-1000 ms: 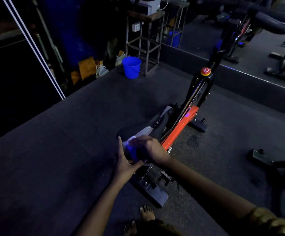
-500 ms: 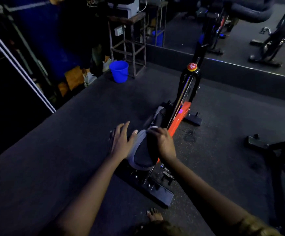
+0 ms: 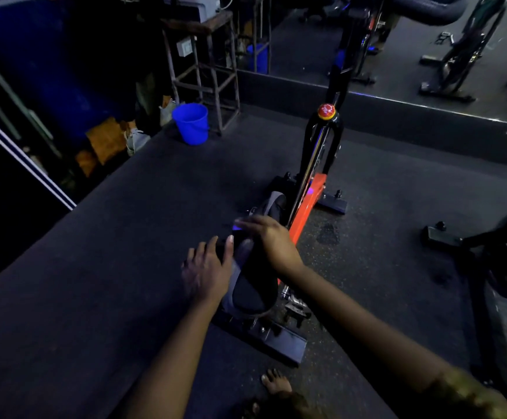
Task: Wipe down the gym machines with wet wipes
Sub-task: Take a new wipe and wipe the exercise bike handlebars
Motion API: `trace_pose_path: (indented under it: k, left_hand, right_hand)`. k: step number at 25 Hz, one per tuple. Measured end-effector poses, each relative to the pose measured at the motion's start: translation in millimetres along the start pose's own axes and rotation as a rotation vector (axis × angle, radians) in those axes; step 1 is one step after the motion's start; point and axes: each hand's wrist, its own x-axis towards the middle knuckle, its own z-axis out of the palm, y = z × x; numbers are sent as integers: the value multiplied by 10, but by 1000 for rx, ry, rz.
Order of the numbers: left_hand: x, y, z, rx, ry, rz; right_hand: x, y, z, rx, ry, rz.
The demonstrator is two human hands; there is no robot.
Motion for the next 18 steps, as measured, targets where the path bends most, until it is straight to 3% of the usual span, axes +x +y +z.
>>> trace_pose_path:
  k: [3, 6, 13, 16, 18]
  left_hand:
    - [-18, -7, -1, -24, 11, 2]
    - [-6, -12, 1, -63, 20, 9]
    - [4, -22, 2, -57, -25, 13]
    - [4, -11, 3, -47, -23, 8]
    - [4, -8, 5, -44, -23, 6]
  right_hand:
    - [447, 99, 158, -226, -450, -249]
    - [641, 299, 80, -461, -606, -362]
    - [866, 604, -427, -616, -463, -568]
    - [876, 750, -430, -580, -274, -524]
    - [816, 765, -395, -458, -180, -340]
